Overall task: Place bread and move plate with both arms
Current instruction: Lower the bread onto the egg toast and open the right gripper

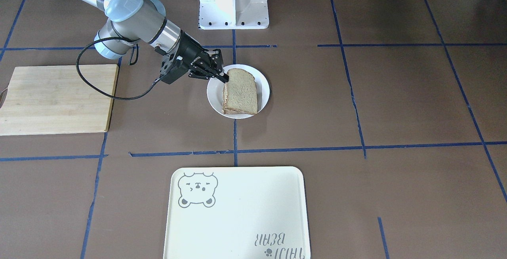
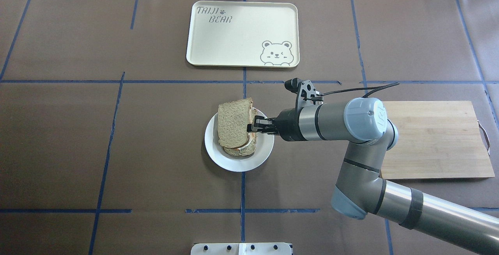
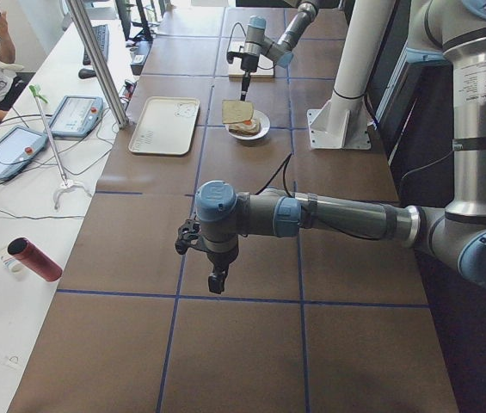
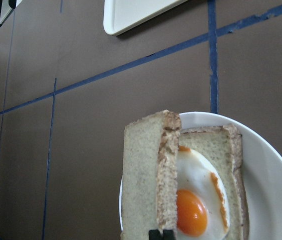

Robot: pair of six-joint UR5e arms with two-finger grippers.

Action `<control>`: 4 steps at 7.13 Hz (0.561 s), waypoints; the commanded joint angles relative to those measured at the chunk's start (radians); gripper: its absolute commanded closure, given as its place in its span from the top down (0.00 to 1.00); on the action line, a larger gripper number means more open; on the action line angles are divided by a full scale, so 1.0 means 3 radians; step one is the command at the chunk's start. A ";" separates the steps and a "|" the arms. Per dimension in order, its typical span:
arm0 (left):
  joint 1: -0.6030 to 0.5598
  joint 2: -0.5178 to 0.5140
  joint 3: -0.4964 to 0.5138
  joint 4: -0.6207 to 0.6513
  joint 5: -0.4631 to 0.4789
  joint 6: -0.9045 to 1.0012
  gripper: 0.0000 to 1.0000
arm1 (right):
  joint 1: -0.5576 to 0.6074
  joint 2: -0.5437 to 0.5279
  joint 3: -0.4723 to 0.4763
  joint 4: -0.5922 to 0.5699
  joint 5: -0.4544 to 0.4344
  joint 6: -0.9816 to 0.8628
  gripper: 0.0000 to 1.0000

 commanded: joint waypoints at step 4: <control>0.0000 0.0000 0.0003 -0.0005 0.0000 0.0000 1.00 | -0.0105 -0.0100 -0.0038 -0.0042 -0.0159 -0.0011 0.46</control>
